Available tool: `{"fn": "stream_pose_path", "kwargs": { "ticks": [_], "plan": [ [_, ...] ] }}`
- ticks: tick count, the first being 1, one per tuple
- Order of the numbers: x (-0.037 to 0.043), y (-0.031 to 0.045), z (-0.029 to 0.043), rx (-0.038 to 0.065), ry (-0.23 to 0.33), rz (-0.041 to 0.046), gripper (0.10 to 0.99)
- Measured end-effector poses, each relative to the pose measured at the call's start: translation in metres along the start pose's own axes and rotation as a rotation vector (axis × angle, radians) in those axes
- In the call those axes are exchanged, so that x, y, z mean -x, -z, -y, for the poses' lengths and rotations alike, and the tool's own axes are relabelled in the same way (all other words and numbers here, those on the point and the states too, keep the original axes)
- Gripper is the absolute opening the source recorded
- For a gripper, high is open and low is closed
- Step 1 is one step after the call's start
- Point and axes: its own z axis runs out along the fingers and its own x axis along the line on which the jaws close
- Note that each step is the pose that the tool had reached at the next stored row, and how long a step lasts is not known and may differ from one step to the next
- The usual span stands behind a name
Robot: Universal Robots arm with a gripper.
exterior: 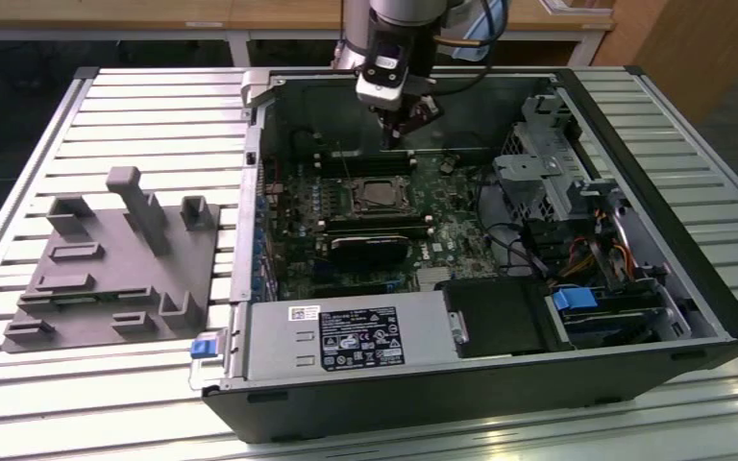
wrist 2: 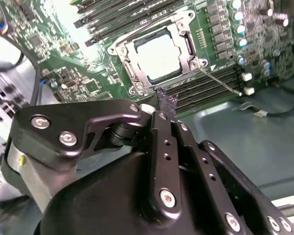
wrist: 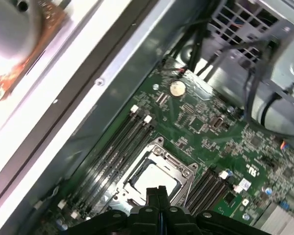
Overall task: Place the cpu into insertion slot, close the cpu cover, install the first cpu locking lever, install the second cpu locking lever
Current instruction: 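Install the first cpu locking lever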
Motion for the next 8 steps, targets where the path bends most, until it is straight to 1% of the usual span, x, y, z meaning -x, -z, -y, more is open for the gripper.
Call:
{"fn": "stream_pose_path", "kwargs": {
  "ticks": [8],
  "plan": [
    [0.0,-0.0019,0.0001,-0.002,0.145,-0.0045,0.11]
  ]
}}
